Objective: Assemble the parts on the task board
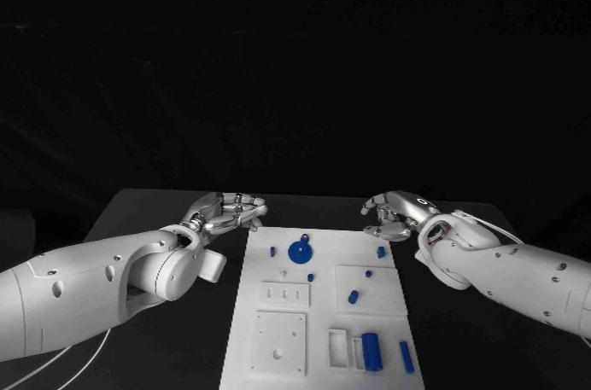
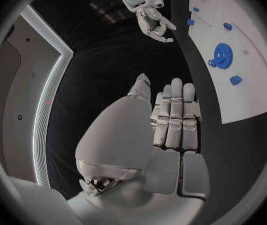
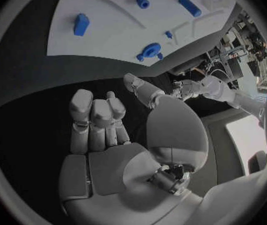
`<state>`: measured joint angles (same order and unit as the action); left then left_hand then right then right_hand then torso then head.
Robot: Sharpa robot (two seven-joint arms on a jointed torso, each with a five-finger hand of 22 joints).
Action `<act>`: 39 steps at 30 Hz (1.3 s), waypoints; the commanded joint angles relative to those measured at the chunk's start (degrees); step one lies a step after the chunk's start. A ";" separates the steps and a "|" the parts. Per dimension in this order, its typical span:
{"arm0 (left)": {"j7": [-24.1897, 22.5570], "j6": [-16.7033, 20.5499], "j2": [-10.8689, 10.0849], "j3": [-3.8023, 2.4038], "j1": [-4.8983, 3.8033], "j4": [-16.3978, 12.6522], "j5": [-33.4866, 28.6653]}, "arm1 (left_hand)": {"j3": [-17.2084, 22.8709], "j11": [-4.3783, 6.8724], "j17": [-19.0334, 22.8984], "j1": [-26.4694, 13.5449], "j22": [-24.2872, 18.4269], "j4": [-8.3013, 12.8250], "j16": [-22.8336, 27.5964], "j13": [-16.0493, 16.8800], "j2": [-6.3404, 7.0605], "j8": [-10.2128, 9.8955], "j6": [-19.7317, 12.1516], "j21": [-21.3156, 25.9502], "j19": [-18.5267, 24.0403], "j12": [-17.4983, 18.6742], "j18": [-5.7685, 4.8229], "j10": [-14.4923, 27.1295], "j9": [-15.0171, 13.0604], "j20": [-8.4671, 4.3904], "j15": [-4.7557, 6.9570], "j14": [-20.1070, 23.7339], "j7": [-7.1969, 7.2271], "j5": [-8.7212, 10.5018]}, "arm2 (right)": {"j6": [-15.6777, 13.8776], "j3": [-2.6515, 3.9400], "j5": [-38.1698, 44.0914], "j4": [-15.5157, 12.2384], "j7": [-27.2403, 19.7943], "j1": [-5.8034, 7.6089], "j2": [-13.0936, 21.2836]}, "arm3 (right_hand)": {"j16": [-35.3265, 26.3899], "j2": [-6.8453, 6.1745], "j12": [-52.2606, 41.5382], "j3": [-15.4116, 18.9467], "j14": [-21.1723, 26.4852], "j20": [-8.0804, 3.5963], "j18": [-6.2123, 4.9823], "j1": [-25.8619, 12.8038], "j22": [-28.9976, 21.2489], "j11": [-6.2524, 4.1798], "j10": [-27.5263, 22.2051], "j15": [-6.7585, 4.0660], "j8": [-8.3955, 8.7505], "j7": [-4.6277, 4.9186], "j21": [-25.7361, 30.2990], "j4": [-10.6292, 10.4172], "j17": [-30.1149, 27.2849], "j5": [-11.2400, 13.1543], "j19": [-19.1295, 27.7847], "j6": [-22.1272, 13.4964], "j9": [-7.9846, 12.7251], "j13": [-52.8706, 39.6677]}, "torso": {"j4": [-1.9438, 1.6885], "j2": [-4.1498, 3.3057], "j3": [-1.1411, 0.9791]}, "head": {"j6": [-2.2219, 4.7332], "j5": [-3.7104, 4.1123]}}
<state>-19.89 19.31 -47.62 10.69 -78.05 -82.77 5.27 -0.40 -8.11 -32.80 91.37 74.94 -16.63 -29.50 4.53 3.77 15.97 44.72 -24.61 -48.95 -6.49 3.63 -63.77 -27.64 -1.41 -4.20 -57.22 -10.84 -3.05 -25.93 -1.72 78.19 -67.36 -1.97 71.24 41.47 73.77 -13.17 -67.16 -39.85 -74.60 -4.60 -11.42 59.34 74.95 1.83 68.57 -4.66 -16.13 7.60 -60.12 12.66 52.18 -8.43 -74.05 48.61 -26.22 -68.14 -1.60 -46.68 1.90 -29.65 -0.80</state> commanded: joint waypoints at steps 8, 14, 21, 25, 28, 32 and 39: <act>-0.83 -1.44 0.22 -0.04 -0.05 0.50 0.17 | 0.34 0.04 -0.08 -0.31 0.94 0.04 0.30 0.06 0.33 0.27 0.43 -0.27 0.45 -0.19 0.76 -0.36 -0.09 0.03 -0.13 -0.06 -0.04 0.13 | 5.91 0.01 -8.98 7.04 -10.87 -1.33 0.53 | -0.41 1.59 0.28 7.05 0.16 0.05 -3.58 0.00 0.96 -0.39 -1.31 -0.19 -0.17 0.35 0.21 3.10 0.38 -1.15 1.44 0.56 0.26 0.54 | 0.67 0.07 -1.18 | 0.12 0.54; -0.84 -1.63 0.53 -0.02 0.00 0.94 0.17 | 0.33 0.05 -0.11 -0.28 0.93 0.03 0.33 0.03 0.36 0.24 0.39 -0.28 0.46 -0.12 0.76 -0.29 -0.07 0.03 -0.13 -0.06 -0.05 0.13 | 6.66 0.01 -9.68 10.80 -11.91 -3.34 -0.54 | -0.65 1.94 0.74 8.29 0.25 0.31 -3.58 1.11 0.99 -0.80 -1.85 -0.57 -0.06 -0.09 0.22 3.74 0.44 -3.89 1.94 0.48 0.41 1.04 | 0.55 0.06 -1.52 | -0.15 1.00; -0.86 -1.71 0.54 -0.02 0.05 1.08 0.17 | 0.31 0.05 -0.14 -0.26 0.93 0.02 0.35 -0.01 0.34 0.20 0.33 -0.29 0.47 -0.03 0.76 -0.17 -0.05 0.04 -0.14 -0.06 -0.07 0.14 | 7.61 0.01 -9.71 12.71 -12.34 -4.94 -1.34 | -0.79 2.17 0.84 8.83 0.27 0.49 -3.58 1.99 1.03 -0.97 -1.99 -0.73 0.09 -0.27 0.12 3.76 0.50 -6.77 2.19 0.27 0.57 1.20 | 0.47 -0.07 -1.80 | -0.38 1.13; -0.84 -1.72 0.57 -0.02 0.06 1.17 0.17 | 0.31 0.04 -0.15 -0.26 0.93 0.01 0.36 -0.02 0.33 0.19 0.31 -0.29 0.47 0.00 0.76 -0.14 -0.05 0.04 -0.14 -0.06 -0.08 0.13 | 7.97 0.01 -9.82 13.01 -12.54 -5.47 -1.63 | -0.86 2.07 0.91 9.48 0.32 0.58 -3.58 1.93 1.04 -1.05 -2.12 -0.81 0.17 -0.35 0.08 3.78 0.55 -7.47 2.33 0.13 0.64 1.29 | 0.54 -0.01 -1.72 | -0.66 1.04; -0.84 -1.72 0.55 -0.02 0.06 1.16 0.17 | 0.31 0.04 -0.16 -0.26 0.92 0.01 0.37 -0.02 0.32 0.18 0.30 -0.30 0.47 0.01 0.76 -0.13 -0.04 0.04 -0.14 -0.06 -0.09 0.13 | 8.06 0.01 -9.85 13.20 -12.60 -5.71 -1.79 | -0.87 2.09 0.91 9.76 0.33 0.59 -3.58 1.94 1.03 -1.10 -2.13 -0.86 0.20 -0.40 0.06 3.82 0.58 -7.73 2.37 0.07 0.67 1.29 | 0.56 0.01 -1.67 | -0.72 1.03; -0.83 -1.76 0.52 -0.02 0.06 1.05 0.17 | 0.31 0.04 -0.16 -0.26 0.92 0.01 0.38 -0.03 0.32 0.17 0.30 -0.30 0.47 0.02 0.76 -0.12 -0.04 0.04 -0.14 -0.06 -0.09 0.13 | 8.12 0.02 -9.85 13.44 -12.65 -6.10 -2.12 | -0.88 2.12 0.95 9.85 0.32 0.59 -3.58 1.99 1.03 -1.12 -2.19 -0.88 0.21 -0.42 0.06 3.84 0.59 -7.81 2.39 0.04 0.69 1.34 | 0.56 0.04 -1.54 | -0.85 1.03; -0.77 -1.78 0.49 -0.02 0.06 1.00 0.17 | 0.31 0.04 -0.17 -0.25 0.92 0.01 0.39 -0.04 0.30 0.17 0.29 -0.30 0.48 0.04 0.76 -0.11 -0.04 0.04 -0.14 -0.06 -0.10 0.13 | 8.10 0.02 -9.90 13.79 -12.58 -6.24 -2.72 | -0.91 3.02 0.80 10.10 0.34 0.59 -3.58 2.33 1.01 -1.25 -2.06 -0.99 0.12 -0.53 0.03 3.80 0.69 -7.04 2.49 0.20 0.71 1.24 | 0.45 0.03 -1.49 | -1.05 1.11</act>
<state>-19.99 18.44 -47.21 10.71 -77.97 -81.61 5.29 -0.40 -8.14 -32.91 91.37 74.92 -16.63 -29.50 4.51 3.77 15.97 44.72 -24.61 -48.95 -6.50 3.51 -63.80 -27.65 -1.41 -4.20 -57.22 -10.82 -3.05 -18.88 -1.73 68.46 -53.62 -13.80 65.05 38.88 73.16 -10.38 -66.55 -30.03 -74.22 -4.00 -11.08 61.60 74.92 0.72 66.65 -5.14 -16.13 7.39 -60.11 16.49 52.83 -15.73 -72.04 48.80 -25.59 -66.86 -1.09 -46.68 0.35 -30.62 0.29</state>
